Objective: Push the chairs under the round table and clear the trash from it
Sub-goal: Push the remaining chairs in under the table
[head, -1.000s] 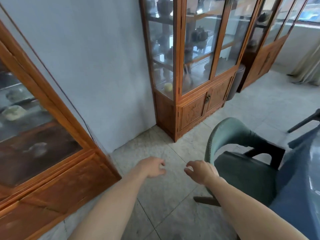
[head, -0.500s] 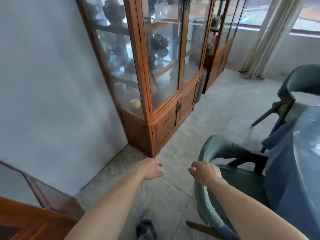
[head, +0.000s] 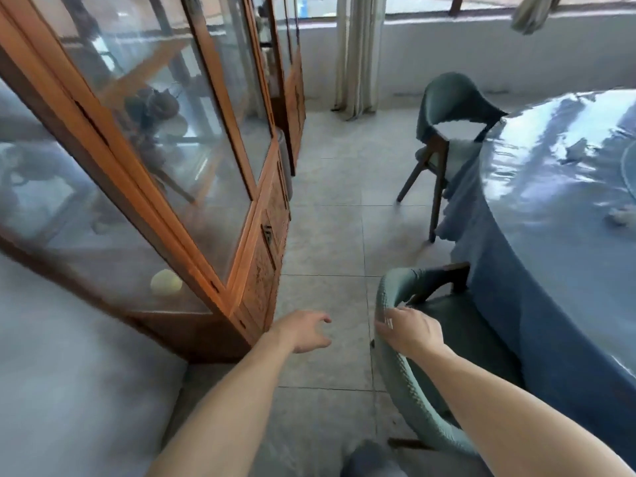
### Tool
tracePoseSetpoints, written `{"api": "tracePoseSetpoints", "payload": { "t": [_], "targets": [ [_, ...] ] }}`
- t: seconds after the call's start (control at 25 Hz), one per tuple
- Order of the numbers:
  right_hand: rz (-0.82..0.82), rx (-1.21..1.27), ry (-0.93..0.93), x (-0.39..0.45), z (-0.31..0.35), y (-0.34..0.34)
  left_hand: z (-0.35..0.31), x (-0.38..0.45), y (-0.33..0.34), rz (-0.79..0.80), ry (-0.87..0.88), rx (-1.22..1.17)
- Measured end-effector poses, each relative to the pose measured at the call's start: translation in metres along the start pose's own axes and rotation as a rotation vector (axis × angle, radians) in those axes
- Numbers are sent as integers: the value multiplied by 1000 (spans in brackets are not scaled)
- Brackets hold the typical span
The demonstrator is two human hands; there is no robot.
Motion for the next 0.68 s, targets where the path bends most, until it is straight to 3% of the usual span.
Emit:
{"api": "tracePoseSetpoints", "payload": {
  "t": [0.36, 0.68],
  "targets": [
    [87, 256, 335, 30, -96, 19, -132, 127, -35, 125, 417, 403],
    [187, 480, 560, 4, -114, 52, -188, 162, -10, 271, 667, 830]
  ]
}}
Point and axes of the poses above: each hand's wrist, its own x-axis towards the middle knuckle, its own y-axis out of the palm, z = x × y, the point moved 8 cm from there along x, towards the middle knuckle, and after that the axes turned 2 degrees about -y, right-handed, at the moved point
